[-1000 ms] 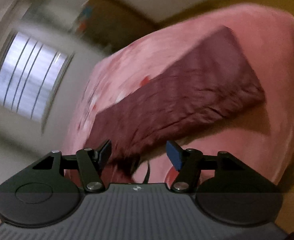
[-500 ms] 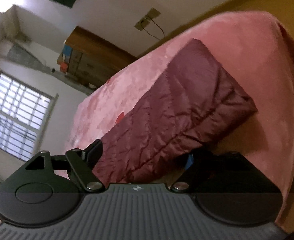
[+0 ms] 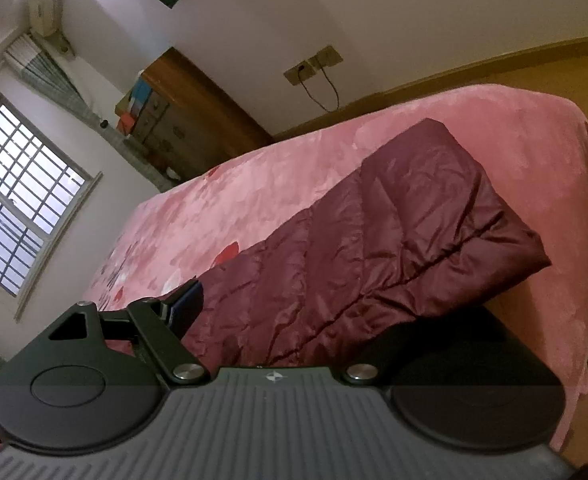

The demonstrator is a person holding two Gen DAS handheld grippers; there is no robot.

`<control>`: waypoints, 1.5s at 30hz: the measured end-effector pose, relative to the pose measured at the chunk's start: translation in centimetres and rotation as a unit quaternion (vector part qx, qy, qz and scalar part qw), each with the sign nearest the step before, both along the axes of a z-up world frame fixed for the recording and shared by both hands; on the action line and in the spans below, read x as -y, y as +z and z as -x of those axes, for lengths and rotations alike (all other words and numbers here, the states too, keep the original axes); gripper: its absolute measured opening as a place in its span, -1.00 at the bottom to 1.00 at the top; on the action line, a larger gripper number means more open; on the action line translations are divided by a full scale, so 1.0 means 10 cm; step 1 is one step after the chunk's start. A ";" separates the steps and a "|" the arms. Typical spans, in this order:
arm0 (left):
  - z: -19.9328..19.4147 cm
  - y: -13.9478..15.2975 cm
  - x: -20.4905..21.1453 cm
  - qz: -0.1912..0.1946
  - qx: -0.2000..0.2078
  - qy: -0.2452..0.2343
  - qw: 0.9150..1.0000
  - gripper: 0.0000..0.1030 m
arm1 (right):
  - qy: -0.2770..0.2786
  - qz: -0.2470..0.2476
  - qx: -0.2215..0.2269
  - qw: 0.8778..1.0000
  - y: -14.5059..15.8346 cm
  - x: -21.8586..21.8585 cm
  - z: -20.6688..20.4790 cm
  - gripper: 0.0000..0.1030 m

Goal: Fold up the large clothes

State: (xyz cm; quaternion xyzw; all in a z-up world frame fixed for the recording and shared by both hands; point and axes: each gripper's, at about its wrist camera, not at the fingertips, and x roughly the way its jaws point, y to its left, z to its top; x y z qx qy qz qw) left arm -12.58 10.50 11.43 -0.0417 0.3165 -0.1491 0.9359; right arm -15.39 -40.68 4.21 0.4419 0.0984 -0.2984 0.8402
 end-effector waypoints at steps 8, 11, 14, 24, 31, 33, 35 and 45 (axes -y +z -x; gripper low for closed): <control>-0.29 -0.17 0.46 0.019 0.038 -0.038 0.998 0.96 | -0.007 -0.026 0.021 0.999 0.03 0.08 0.13 -0.27; -0.42 -0.22 0.61 0.018 0.066 -0.047 0.997 0.96 | -0.015 -0.015 0.015 1.000 0.12 0.08 0.12 -0.52; -0.55 -0.28 0.71 0.020 0.095 -0.049 0.994 0.96 | -0.020 0.016 0.009 1.000 0.31 0.06 0.05 -0.61; -0.98 -0.52 0.58 0.063 0.109 -0.032 0.992 0.96 | 0.041 0.153 0.065 0.985 1.68 -0.32 -0.65 -0.69; -1.19 -0.56 0.24 0.118 0.104 0.003 0.988 0.96 | 0.187 0.276 0.112 0.936 2.43 -1.47 -1.46 -0.69; -1.24 -0.58 0.13 0.142 0.092 0.014 0.985 0.96 | 0.234 0.296 0.119 0.919 2.44 -1.86 -1.67 -0.69; -1.27 -0.59 0.01 0.164 0.088 0.025 0.982 0.96 | 0.284 0.300 0.123 0.902 2.36 -2.25 -1.86 -0.69; -1.41 -0.61 -0.48 0.254 0.073 0.097 0.959 0.97 | 0.484 0.301 0.037 0.821 1.15 -3.83 -2.41 -0.69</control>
